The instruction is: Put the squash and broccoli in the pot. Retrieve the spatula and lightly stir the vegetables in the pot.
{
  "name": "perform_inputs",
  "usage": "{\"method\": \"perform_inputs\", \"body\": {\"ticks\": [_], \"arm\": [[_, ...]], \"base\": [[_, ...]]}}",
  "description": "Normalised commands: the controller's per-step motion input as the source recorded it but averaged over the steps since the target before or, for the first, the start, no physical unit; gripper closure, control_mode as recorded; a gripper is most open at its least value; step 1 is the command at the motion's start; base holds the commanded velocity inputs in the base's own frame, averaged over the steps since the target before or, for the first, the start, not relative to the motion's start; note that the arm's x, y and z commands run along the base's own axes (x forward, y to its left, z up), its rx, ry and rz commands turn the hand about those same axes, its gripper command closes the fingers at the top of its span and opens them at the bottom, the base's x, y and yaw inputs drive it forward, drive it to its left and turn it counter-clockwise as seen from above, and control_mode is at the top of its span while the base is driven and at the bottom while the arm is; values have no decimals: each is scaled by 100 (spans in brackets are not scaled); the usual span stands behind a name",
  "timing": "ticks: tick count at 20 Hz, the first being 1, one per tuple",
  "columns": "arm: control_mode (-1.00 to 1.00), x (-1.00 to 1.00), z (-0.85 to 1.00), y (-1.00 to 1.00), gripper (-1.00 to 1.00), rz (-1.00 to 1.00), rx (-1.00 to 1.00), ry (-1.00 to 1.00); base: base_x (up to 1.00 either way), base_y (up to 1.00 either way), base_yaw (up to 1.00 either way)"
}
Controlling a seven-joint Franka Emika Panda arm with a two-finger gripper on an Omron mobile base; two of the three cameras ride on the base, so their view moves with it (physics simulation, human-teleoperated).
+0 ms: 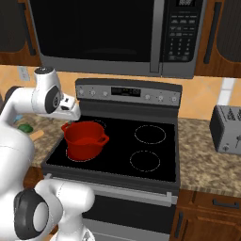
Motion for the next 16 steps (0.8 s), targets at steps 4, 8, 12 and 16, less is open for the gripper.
{"method": "perform_inputs", "body": {"ticks": [4,8,12,16], "arm": [[-100,0,0,29,-100,0,0,15],[-100,0,-1,25,-100,0,0,21],[-100,0,-14,34,-100,0,0,7],[-100,0,-14,41,-100,0,0,8]], "base": [[0,0,0],[0,0,0],[0,0,0],[0,0,0]]}}
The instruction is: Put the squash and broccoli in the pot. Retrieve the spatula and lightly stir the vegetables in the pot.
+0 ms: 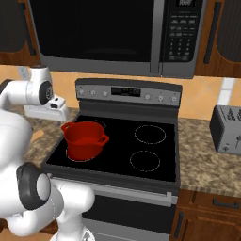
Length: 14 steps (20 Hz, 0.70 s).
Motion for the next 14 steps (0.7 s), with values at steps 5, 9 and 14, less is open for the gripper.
{"method": "perform_inputs", "body": {"ticks": [5,9,14], "arm": [[-100,0,-18,36,-100,0,0,8],[-100,1,-12,18,-100,0,0,6],[-100,9,-12,20,-100,-1,0,3]], "base": [[0,0,0],[0,0,0],[0,0,0]]}}
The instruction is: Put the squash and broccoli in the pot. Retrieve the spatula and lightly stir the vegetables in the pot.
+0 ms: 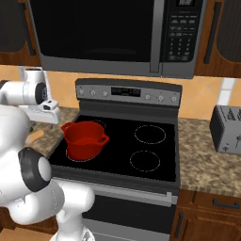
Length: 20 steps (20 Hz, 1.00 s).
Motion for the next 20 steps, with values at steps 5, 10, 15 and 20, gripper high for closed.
{"method": "perform_inputs", "body": {"ticks": [5,10,15,20], "arm": [[-100,25,-19,34,-100,-4,0,0],[-100,24,-17,38,-100,-5,0,0],[-100,21,-21,34,-100,-3,-1,5],[-100,12,-30,29,-100,0,-4,14]], "base": [[0,0,0],[0,0,0],[0,0,0],[0,0,0]]}}
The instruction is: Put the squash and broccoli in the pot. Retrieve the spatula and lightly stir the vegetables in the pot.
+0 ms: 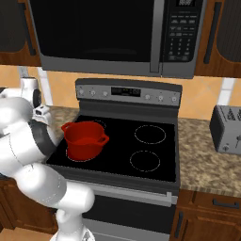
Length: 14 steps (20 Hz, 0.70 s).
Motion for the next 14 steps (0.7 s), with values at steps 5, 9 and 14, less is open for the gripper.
{"method": "perform_inputs", "body": {"ticks": [5,9,14], "arm": [[-100,3,-23,15,-100,0,-6,17],[-100,14,-41,21,-100,0,-1,5],[-100,29,-27,41,-100,0,0,1]], "base": [[0,0,0],[0,0,0],[0,0,0]]}}
